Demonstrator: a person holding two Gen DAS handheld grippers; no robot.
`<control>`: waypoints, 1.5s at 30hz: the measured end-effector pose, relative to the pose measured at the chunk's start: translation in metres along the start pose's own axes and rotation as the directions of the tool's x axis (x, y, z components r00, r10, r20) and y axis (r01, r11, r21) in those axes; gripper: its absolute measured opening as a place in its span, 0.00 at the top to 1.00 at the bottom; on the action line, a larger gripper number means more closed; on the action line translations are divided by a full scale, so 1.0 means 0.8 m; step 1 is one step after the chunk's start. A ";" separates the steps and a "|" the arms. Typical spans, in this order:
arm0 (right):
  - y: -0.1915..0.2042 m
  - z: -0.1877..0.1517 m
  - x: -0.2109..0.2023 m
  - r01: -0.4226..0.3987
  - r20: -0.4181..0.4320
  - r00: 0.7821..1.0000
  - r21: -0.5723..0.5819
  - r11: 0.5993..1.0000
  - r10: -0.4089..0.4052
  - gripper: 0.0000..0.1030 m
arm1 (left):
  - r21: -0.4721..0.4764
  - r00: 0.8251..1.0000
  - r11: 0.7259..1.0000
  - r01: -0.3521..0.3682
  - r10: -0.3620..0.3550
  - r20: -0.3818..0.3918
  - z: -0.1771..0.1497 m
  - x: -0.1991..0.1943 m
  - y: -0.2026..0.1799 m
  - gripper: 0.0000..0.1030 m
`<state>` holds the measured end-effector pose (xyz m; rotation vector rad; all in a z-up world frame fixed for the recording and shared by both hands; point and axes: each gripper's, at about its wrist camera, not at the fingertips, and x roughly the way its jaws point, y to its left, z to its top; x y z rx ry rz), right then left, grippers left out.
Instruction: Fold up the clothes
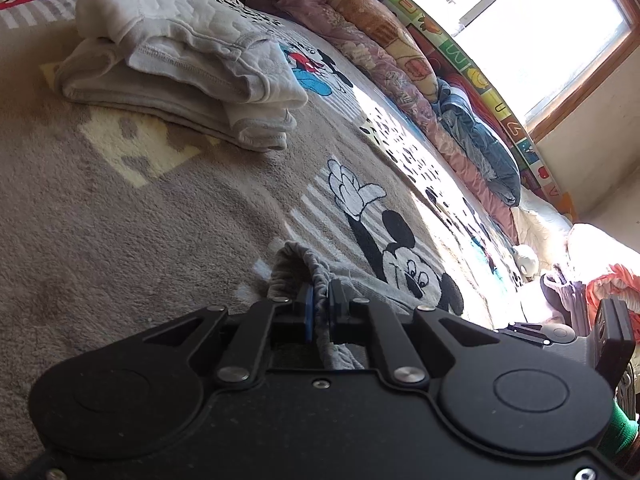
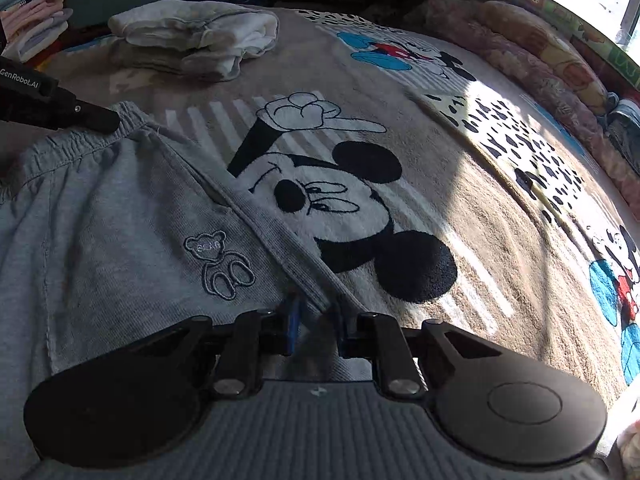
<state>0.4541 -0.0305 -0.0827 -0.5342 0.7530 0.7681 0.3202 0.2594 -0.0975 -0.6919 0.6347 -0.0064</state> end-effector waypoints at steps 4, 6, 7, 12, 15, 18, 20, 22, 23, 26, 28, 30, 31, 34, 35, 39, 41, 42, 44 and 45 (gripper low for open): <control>-0.021 0.002 -0.010 0.034 0.049 0.998 0.068 0.997 -0.037 0.94 | 0.023 0.999 0.999 -0.028 0.028 0.026 -0.001 -0.001 -0.004 0.97; -0.020 -0.004 -0.015 0.102 0.028 0.994 0.027 0.994 -0.103 0.93 | 0.023 0.998 0.998 -0.053 0.052 0.019 -0.001 0.003 -0.003 0.97; -0.022 -0.008 -0.022 0.115 0.032 0.993 0.039 0.993 -0.116 0.93 | 0.023 0.998 0.998 -0.065 0.065 0.015 -0.001 0.004 -0.002 0.96; -0.026 -0.041 -0.083 0.088 0.085 0.992 0.091 0.992 -0.096 0.90 | 0.054 0.993 0.992 -0.110 0.108 0.048 0.007 -0.012 -0.008 0.90; -0.024 -0.068 -0.117 0.119 0.094 0.987 0.085 0.989 -0.127 0.79 | 0.122 0.993 0.988 -0.091 0.082 0.082 0.009 -0.028 -0.024 0.90; -0.039 -0.106 -0.146 0.129 0.111 0.983 0.173 0.976 -0.149 0.76 | 0.237 0.998 0.971 0.039 -0.052 0.047 0.001 -0.034 -0.057 0.90; -0.052 -0.131 -0.152 0.121 0.108 0.983 0.242 0.963 -0.151 0.76 | 0.335 0.992 0.934 0.126 -0.129 -0.012 -0.015 -0.028 -0.089 0.90; -0.068 -0.157 -0.147 0.138 0.093 0.980 0.313 0.940 -0.175 0.76 | 0.417 0.984 0.891 0.180 -0.163 -0.076 -0.037 -0.015 -0.120 0.90; -0.079 -0.171 -0.140 0.143 0.077 0.980 0.354 0.924 -0.182 0.76 | 0.455 0.982 0.871 0.188 -0.156 -0.107 -0.049 -0.007 -0.133 0.90; -0.107 -0.211 -0.119 0.200 -0.005 0.976 0.435 0.878 -0.220 0.73 | 0.615 0.982 0.784 0.086 0.037 -0.185 -0.092 0.033 -0.159 0.85; -0.121 -0.227 -0.123 0.208 0.006 0.970 0.499 0.841 -0.244 0.73 | 0.709 0.977 0.705 0.026 0.133 -0.169 -0.113 0.047 -0.164 0.85; -0.128 -0.232 -0.135 0.210 0.039 0.961 0.547 0.810 -0.275 0.73 | 0.709 0.979 0.704 0.025 0.125 -0.160 -0.110 0.043 -0.165 0.84; -0.129 -0.230 -0.138 0.192 0.066 0.960 0.553 0.811 -0.272 0.71 | 0.689 0.984 0.724 0.039 0.093 -0.153 -0.104 0.037 -0.162 0.82; -0.132 -0.220 -0.137 0.148 0.110 0.962 0.560 0.815 -0.250 0.70 | 0.653 0.987 0.753 0.079 0.032 -0.155 -0.097 0.030 -0.162 0.82; -0.133 -0.214 -0.133 0.148 0.111 0.962 0.555 0.819 -0.249 0.70 | 0.650 0.987 0.755 0.089 0.021 -0.160 -0.097 0.030 -0.164 0.82; -0.138 -0.209 -0.128 0.187 0.094 0.956 0.531 0.827 -0.277 0.69 | 0.686 0.978 0.724 0.068 0.088 -0.189 -0.111 0.046 -0.167 0.82; -0.141 -0.206 -0.126 0.207 0.086 0.953 0.518 0.830 -0.291 0.68 | 0.689 0.976 0.722 0.061 0.102 -0.194 -0.113 0.050 -0.164 0.82; -0.142 -0.205 -0.125 0.216 0.082 0.951 0.511 0.832 -0.298 0.64 | 0.681 0.977 0.730 0.065 0.092 -0.192 -0.110 0.047 -0.163 0.81; -0.145 -0.202 -0.123 0.236 0.074 0.947 0.498 0.834 -0.312 0.62 | 0.661 0.979 0.747 0.073 0.073 -0.192 -0.105 0.043 -0.159 0.79; -0.147 -0.200 -0.121 0.245 0.071 0.945 0.492 0.835 -0.319 0.62 | 0.653 0.979 0.754 0.077 0.066 -0.192 -0.102 0.042 -0.158 0.78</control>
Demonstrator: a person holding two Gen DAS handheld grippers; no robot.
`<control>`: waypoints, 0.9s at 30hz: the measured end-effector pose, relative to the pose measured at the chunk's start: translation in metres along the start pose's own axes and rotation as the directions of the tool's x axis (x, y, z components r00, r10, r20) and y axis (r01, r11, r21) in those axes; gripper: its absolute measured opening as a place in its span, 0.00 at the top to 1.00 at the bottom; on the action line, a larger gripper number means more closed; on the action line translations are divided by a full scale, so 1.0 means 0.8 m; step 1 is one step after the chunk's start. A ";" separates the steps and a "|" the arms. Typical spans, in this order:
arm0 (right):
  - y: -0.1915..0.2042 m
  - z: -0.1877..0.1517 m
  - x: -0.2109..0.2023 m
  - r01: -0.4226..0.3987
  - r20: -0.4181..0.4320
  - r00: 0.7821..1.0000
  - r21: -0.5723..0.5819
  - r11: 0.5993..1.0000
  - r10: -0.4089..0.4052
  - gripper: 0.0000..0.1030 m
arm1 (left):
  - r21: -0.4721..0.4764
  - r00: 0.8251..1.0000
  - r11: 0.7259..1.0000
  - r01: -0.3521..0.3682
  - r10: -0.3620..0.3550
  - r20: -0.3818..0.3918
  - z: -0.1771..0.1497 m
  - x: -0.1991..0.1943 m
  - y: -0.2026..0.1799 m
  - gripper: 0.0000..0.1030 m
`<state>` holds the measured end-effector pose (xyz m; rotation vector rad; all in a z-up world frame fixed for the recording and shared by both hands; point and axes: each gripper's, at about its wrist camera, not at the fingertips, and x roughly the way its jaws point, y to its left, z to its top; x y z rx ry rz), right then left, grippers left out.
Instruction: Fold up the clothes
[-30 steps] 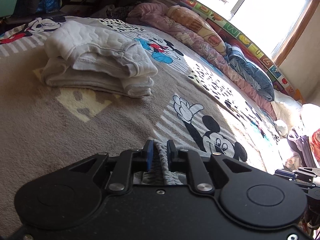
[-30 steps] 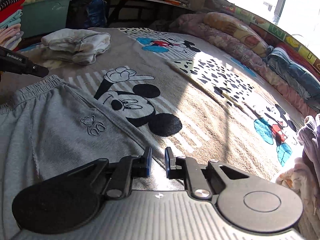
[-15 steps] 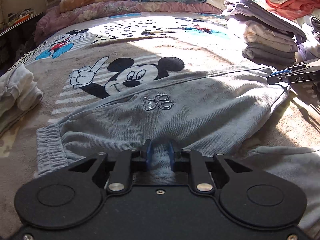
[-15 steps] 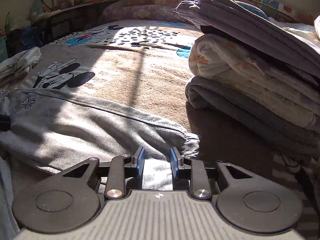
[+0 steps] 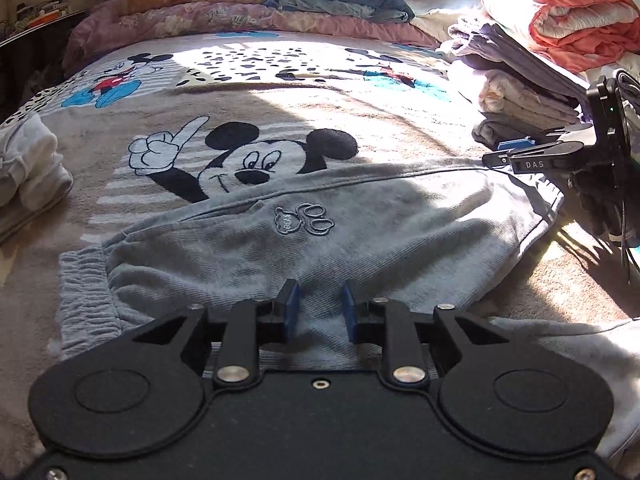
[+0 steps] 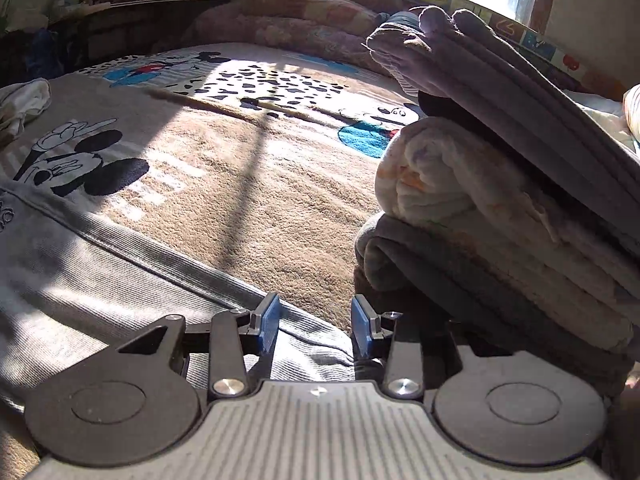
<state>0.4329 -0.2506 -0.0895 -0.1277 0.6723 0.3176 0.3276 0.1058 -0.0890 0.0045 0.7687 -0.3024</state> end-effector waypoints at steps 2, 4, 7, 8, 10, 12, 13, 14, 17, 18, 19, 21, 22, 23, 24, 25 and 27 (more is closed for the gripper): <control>0.000 0.003 0.003 0.016 0.001 1.000 -0.017 1.000 -0.016 0.62 | -0.012 1.000 1.000 0.006 -0.006 0.006 0.000 -0.003 0.004 0.78; -0.001 0.006 0.006 0.032 0.002 1.000 -0.033 0.999 -0.031 0.61 | -0.035 0.999 0.999 0.028 -0.028 0.022 0.001 -0.008 0.010 0.78; -0.018 -0.004 -0.004 -0.006 -0.017 1.000 -0.020 1.000 0.005 0.47 | -0.085 0.996 0.993 0.083 -0.078 0.053 0.004 -0.017 0.019 0.78; -0.023 -0.008 -0.004 -0.007 -0.027 1.000 -0.011 1.000 0.006 0.44 | -0.096 0.994 0.991 0.095 -0.090 0.060 0.004 -0.018 0.020 0.78; -0.033 -0.017 -0.004 -0.009 -0.047 0.999 0.006 1.000 0.009 0.44 | -0.105 0.993 0.989 0.105 -0.099 0.062 0.005 -0.017 0.020 0.78; -0.034 -0.024 0.002 -0.034 -0.063 0.997 0.013 0.999 0.035 0.58 | -0.111 0.993 0.988 0.109 -0.103 0.058 0.005 -0.015 0.020 0.78; -0.033 -0.026 0.009 -0.036 -0.095 0.995 0.025 0.999 0.038 0.78 | -0.107 0.995 0.989 0.099 -0.095 0.043 0.004 -0.011 0.018 0.76; -0.033 -0.026 0.010 -0.021 -0.087 0.996 0.033 0.999 0.024 0.78 | -0.103 0.996 0.991 0.089 -0.087 0.027 0.003 -0.006 0.017 0.74; -0.044 -0.023 0.008 0.011 -0.046 0.999 0.128 0.992 -0.006 0.79 | -0.089 0.997 0.994 0.070 -0.072 -0.015 -0.002 0.003 0.016 0.72; -0.049 -0.024 0.009 0.004 -0.048 0.999 0.158 0.987 0.004 0.79 | -0.085 0.997 0.994 0.070 -0.072 -0.020 -0.003 0.003 0.016 0.72; -0.054 -0.025 0.011 -0.003 -0.051 0.999 0.186 0.982 0.013 0.78 | -0.081 0.997 0.994 0.069 -0.071 -0.026 -0.003 0.003 0.017 0.72; -0.046 -0.025 0.010 0.039 -0.076 0.997 0.135 0.990 -0.028 0.62 | -0.081 0.997 0.994 0.074 -0.076 -0.030 -0.004 0.003 0.019 0.72; -0.040 -0.024 0.003 0.069 -0.062 0.996 0.105 0.992 -0.063 0.58 | -0.083 0.997 0.994 0.076 -0.078 -0.027 -0.004 0.002 0.020 0.72; -0.035 -0.023 -0.004 0.079 -0.042 0.996 0.093 0.992 -0.076 0.54 | -0.085 0.997 0.994 0.074 -0.075 -0.016 -0.003 -0.001 0.021 0.72; -0.026 -0.021 -0.015 0.087 -0.007 0.996 0.069 0.994 -0.087 0.54 | -0.091 0.997 0.993 0.070 -0.071 0.000 -0.002 -0.005 0.022 0.72; -0.014 -0.018 -0.023 0.080 0.023 0.996 0.034 0.996 -0.081 0.54 | -0.101 0.998 0.993 0.064 -0.063 0.016 -0.001 -0.008 0.025 0.72; 0.015 -0.012 -0.029 0.036 0.043 0.998 -0.048 0.998 -0.034 0.54 | -0.139 0.998 0.989 0.042 -0.037 0.042 0.001 -0.013 0.032 0.72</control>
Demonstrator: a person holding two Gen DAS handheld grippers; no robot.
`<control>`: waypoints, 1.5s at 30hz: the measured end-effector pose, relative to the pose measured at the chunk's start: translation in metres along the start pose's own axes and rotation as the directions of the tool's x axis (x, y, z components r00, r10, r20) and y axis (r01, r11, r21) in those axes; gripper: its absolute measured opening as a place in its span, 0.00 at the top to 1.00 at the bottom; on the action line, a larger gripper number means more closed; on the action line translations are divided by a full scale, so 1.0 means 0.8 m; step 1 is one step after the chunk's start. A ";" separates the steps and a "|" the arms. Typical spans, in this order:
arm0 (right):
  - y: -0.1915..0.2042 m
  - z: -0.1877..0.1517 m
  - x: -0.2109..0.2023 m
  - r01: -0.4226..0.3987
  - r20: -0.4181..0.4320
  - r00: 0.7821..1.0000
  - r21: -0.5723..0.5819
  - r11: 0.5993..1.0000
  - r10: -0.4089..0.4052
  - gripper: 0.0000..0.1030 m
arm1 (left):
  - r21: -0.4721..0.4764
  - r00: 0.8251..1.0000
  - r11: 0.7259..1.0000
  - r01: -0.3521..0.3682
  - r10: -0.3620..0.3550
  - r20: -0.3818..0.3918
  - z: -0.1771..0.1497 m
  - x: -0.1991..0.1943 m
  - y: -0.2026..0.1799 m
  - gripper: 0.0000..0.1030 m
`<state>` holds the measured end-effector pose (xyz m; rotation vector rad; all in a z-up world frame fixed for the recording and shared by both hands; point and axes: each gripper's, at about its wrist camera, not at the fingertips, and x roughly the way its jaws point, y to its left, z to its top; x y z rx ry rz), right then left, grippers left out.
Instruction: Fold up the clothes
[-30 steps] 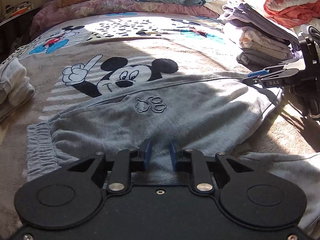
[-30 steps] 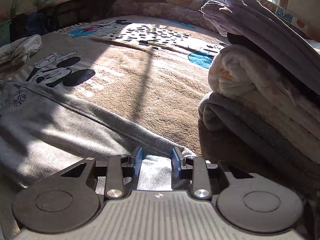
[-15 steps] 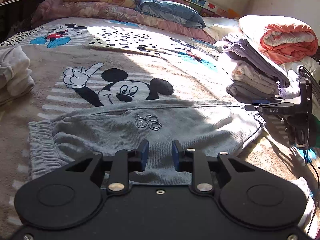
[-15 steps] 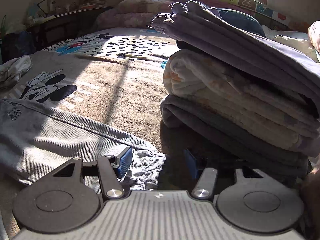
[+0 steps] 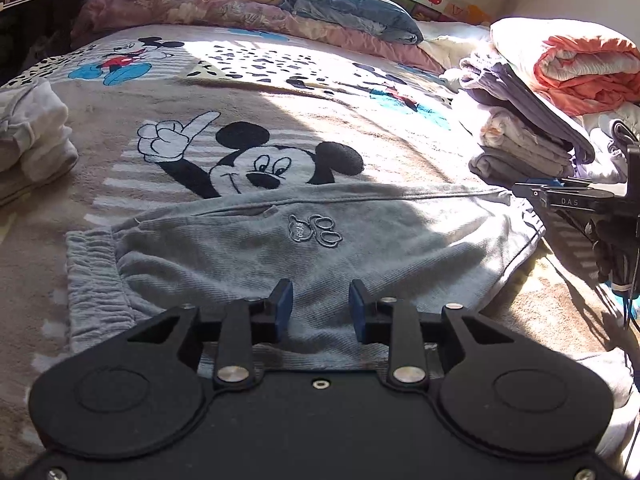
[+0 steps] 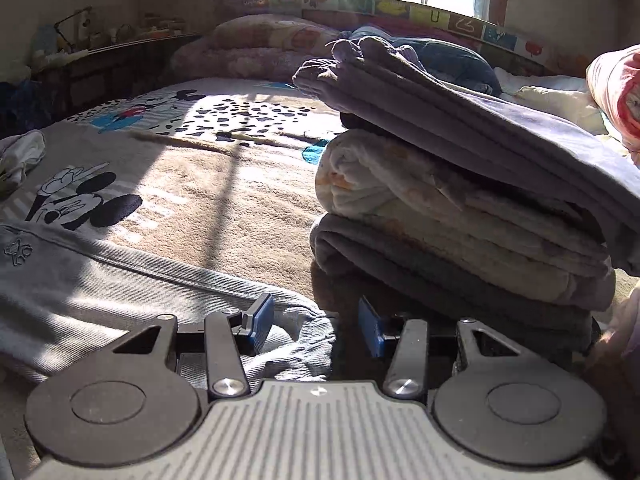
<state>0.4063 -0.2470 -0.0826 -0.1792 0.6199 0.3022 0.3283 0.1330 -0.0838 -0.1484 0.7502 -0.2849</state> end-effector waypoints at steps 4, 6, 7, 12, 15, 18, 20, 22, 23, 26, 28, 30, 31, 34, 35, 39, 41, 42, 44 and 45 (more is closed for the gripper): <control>0.075 0.026 0.016 -0.114 -0.021 0.993 -0.198 0.974 0.112 0.56 | -0.090 0.996 0.994 -0.068 0.073 0.048 0.005 -0.010 0.022 0.72; 0.108 0.038 0.035 -0.149 -0.055 0.989 -0.294 0.944 0.139 0.56 | -0.125 0.993 0.987 -0.096 0.104 0.058 0.006 -0.014 0.033 0.72; 0.122 0.042 0.046 -0.164 -0.075 0.986 -0.338 0.927 0.147 0.56 | -0.133 0.993 0.986 -0.098 0.107 0.059 0.006 -0.014 0.036 0.72; 0.138 0.053 0.091 -0.265 -0.177 0.961 -0.349 0.899 0.214 0.65 | -0.173 0.991 0.979 -0.108 0.119 0.060 0.005 -0.017 0.051 0.72; 0.136 0.062 0.098 -0.318 -0.218 0.941 -0.313 0.895 0.259 0.84 | -0.196 0.990 0.974 -0.113 0.127 0.060 0.005 -0.019 0.061 0.72; 0.137 0.075 0.089 -0.298 -0.195 0.950 -0.325 0.898 0.244 0.94 | -0.220 0.989 0.968 -0.118 0.135 0.060 0.004 -0.020 0.070 0.72; 0.131 0.083 0.092 -0.274 -0.178 0.957 -0.297 0.915 0.229 0.94 | -0.228 0.989 0.966 -0.118 0.135 0.063 0.004 -0.022 0.073 0.72; 0.131 0.086 0.100 -0.252 -0.189 0.961 -0.289 0.924 0.203 0.94 | -0.230 0.989 0.966 -0.116 0.133 0.063 0.004 -0.023 0.074 0.72; 0.137 0.083 0.104 -0.231 -0.201 0.964 -0.318 0.919 0.173 0.93 | -0.231 0.989 0.966 -0.116 0.134 0.062 0.003 -0.022 0.074 0.72; 0.146 0.080 0.103 -0.193 -0.180 0.974 -0.348 0.917 0.137 0.81 | -0.242 0.988 0.963 -0.117 0.138 0.069 0.004 -0.026 0.077 0.72; 0.144 0.083 0.091 -0.187 -0.145 0.978 -0.316 0.930 0.148 0.72 | -0.251 0.987 0.961 -0.119 0.143 0.079 0.004 -0.030 0.080 0.72; 0.144 0.085 0.074 -0.186 -0.104 0.981 -0.296 0.937 0.162 0.68 | -0.269 0.984 0.955 -0.124 0.153 0.090 0.005 -0.034 0.085 0.72; 0.147 0.085 0.065 -0.196 -0.091 0.980 -0.292 0.936 0.176 0.68 | -0.281 0.983 0.951 -0.126 0.158 0.095 0.005 -0.036 0.087 0.72; 0.173 0.077 0.038 -0.258 -0.075 0.966 -0.316 0.913 0.247 0.68 | -0.311 0.978 0.940 -0.138 0.180 0.108 0.006 -0.041 0.095 0.72; 0.184 0.072 0.030 -0.289 -0.077 0.957 -0.327 0.900 0.279 0.68 | -0.318 0.977 0.938 -0.139 0.181 0.109 0.006 -0.042 0.096 0.72; 0.217 0.040 0.015 -0.371 -0.132 0.929 -0.351 0.860 0.347 0.43 | -0.334 0.977 0.932 -0.138 0.183 0.108 0.005 -0.044 0.100 0.72; 0.224 0.017 0.021 -0.334 -0.160 0.942 -0.405 0.851 0.294 0.38 | -0.333 0.977 0.932 -0.139 0.184 0.107 0.005 -0.044 0.099 0.72; 0.217 0.018 0.012 -0.336 -0.125 0.942 -0.358 0.871 0.312 0.39 | -0.333 0.977 0.933 -0.139 0.184 0.109 0.005 -0.044 0.099 0.72; 0.202 0.020 -0.005 -0.343 -0.053 0.938 -0.261 0.902 0.342 0.45 | -0.328 0.976 0.936 -0.130 0.179 0.125 0.006 -0.048 0.097 0.72; 0.193 0.021 -0.011 -0.325 -0.018 0.944 -0.239 0.915 0.331 0.45 | -0.325 0.975 0.938 -0.122 0.175 0.137 0.006 -0.050 0.096 0.72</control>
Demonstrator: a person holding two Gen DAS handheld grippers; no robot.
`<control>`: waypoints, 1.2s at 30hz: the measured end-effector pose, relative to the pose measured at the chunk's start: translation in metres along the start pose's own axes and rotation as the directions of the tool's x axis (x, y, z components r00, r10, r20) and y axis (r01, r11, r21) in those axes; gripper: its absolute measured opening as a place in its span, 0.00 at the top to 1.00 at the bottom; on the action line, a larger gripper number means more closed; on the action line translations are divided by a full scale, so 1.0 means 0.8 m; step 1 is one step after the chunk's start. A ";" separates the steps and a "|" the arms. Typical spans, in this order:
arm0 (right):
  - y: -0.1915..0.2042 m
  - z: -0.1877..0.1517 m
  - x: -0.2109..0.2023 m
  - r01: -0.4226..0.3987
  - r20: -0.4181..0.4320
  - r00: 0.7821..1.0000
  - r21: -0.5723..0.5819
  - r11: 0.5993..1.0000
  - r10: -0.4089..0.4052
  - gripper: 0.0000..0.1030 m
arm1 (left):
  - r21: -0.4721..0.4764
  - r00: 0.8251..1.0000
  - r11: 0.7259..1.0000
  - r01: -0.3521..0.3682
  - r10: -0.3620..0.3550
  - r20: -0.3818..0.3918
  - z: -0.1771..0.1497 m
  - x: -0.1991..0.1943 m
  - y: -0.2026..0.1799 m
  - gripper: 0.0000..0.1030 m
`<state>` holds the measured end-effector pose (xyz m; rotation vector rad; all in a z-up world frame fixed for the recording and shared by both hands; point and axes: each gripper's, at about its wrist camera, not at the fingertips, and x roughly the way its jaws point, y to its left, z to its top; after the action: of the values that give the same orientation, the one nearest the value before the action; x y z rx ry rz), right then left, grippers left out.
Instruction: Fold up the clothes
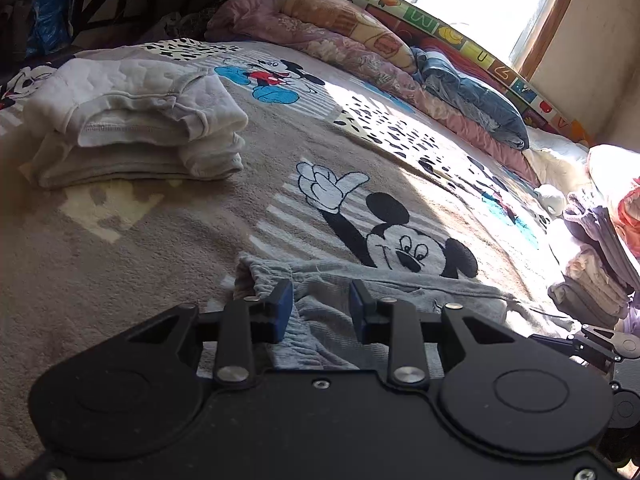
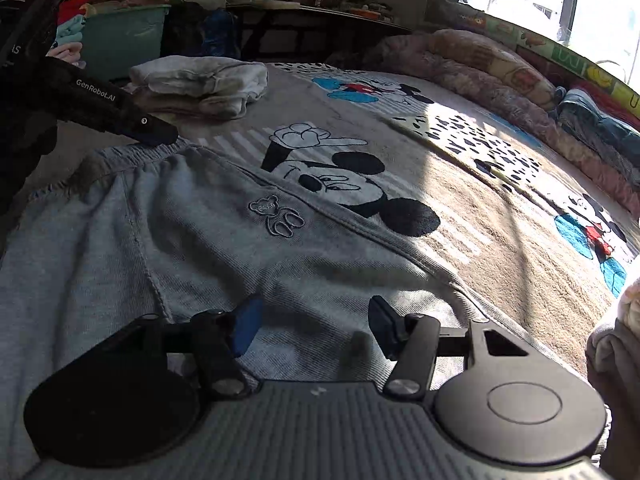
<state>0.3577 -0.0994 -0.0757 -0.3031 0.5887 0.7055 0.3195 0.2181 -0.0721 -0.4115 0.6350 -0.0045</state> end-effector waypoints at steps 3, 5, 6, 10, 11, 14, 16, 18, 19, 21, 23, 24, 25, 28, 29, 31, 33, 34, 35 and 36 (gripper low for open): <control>-0.028 -0.007 -0.006 0.036 -0.010 0.999 0.078 0.996 -0.036 0.44 | 0.007 1.000 1.000 0.023 -0.023 0.016 0.001 -0.004 -0.005 0.72; -0.055 -0.015 -0.006 0.046 -0.029 0.999 0.157 0.987 -0.041 0.44 | 0.022 0.999 0.999 0.027 -0.027 0.018 0.000 -0.004 -0.010 0.72; -0.070 -0.021 -0.007 0.045 -0.031 0.999 0.210 0.977 -0.039 0.43 | 0.024 0.999 0.999 0.028 -0.028 0.017 0.000 -0.004 -0.011 0.72; -0.146 -0.054 -0.004 0.162 -0.093 0.986 0.397 0.904 -0.136 0.40 | 0.032 0.999 0.999 0.032 -0.032 0.014 -0.001 -0.002 -0.013 0.72; -0.165 -0.061 -0.010 0.210 -0.093 0.978 0.443 0.872 -0.188 0.40 | 0.033 0.999 0.999 0.033 -0.033 0.013 -0.001 -0.001 -0.014 0.72; -0.207 -0.083 -0.030 0.237 -0.055 0.966 0.571 0.786 -0.251 0.43 | 0.039 0.999 0.999 0.036 -0.036 0.010 -0.002 0.000 -0.016 0.72; -0.203 -0.082 -0.032 0.230 -0.033 0.966 0.563 0.794 -0.257 0.45 | 0.043 0.999 0.998 0.037 -0.038 0.008 -0.003 0.001 -0.017 0.72; -0.187 -0.070 -0.021 0.231 -0.043 0.969 0.485 0.843 -0.242 0.47 | 0.047 0.999 0.998 0.040 -0.040 0.006 -0.003 0.003 -0.019 0.72; -0.180 -0.065 -0.013 0.228 -0.053 0.972 0.449 0.864 -0.230 0.47 | 0.051 0.999 0.998 0.041 -0.041 0.005 -0.003 0.003 -0.020 0.72; -0.174 -0.058 0.002 0.269 -0.092 0.963 0.397 0.878 -0.254 0.49 | 0.063 0.999 0.997 0.042 -0.042 0.003 -0.005 0.003 -0.023 0.72; -0.176 -0.055 0.016 0.352 -0.147 0.936 0.359 0.865 -0.320 0.48 | 0.067 0.999 0.997 0.043 -0.043 0.003 -0.005 0.003 -0.024 0.72; -0.177 -0.054 0.016 0.356 -0.144 0.934 0.361 0.862 -0.326 0.49 | 0.066 0.999 0.997 0.043 -0.043 0.004 -0.005 0.003 -0.024 0.72; -0.175 -0.052 0.011 0.340 -0.121 0.940 0.374 0.863 -0.318 0.49 | 0.066 0.999 0.997 0.043 -0.043 0.005 -0.004 0.002 -0.024 0.72; -0.142 -0.035 -0.007 0.261 -0.060 0.965 0.323 0.910 -0.255 0.48 | 0.059 0.999 0.997 0.041 -0.041 0.008 -0.004 0.002 -0.022 0.72; -0.131 -0.030 -0.012 0.234 -0.041 0.972 0.303 0.924 -0.233 0.48 | 0.057 0.999 0.998 0.042 -0.042 0.008 -0.003 0.002 -0.022 0.72; -0.093 -0.016 -0.008 0.170 -0.040 0.985 0.197 0.966 -0.165 0.49 | 0.061 0.999 0.997 0.043 -0.044 0.009 -0.004 0.001 -0.024 0.72; -0.055 -0.007 0.005 0.118 -0.072 0.991 0.072 0.990 -0.113 0.53 | 0.067 0.999 0.997 0.048 -0.049 0.010 -0.004 0.000 -0.027 0.72; -0.038 -0.011 0.019 0.138 -0.129 0.982 -0.022 0.990 -0.140 0.55 | 0.069 0.999 0.996 0.051 -0.052 0.012 -0.004 -0.001 -0.028 0.72; -0.021 -0.014 0.032 0.153 -0.180 0.969 -0.116 0.982 -0.172 0.55 | 0.071 0.999 0.996 0.052 -0.053 0.014 -0.004 -0.002 -0.028 0.72; -0.014 -0.018 0.034 0.168 -0.170 0.966 -0.160 0.973 -0.194 0.56 | 0.071 0.998 0.996 0.053 -0.054 0.015 -0.004 -0.003 -0.028 0.72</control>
<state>0.3759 -0.0996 -0.1027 -0.5550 0.6783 0.5464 0.3184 0.1969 -0.0645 -0.3597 0.6053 -0.0742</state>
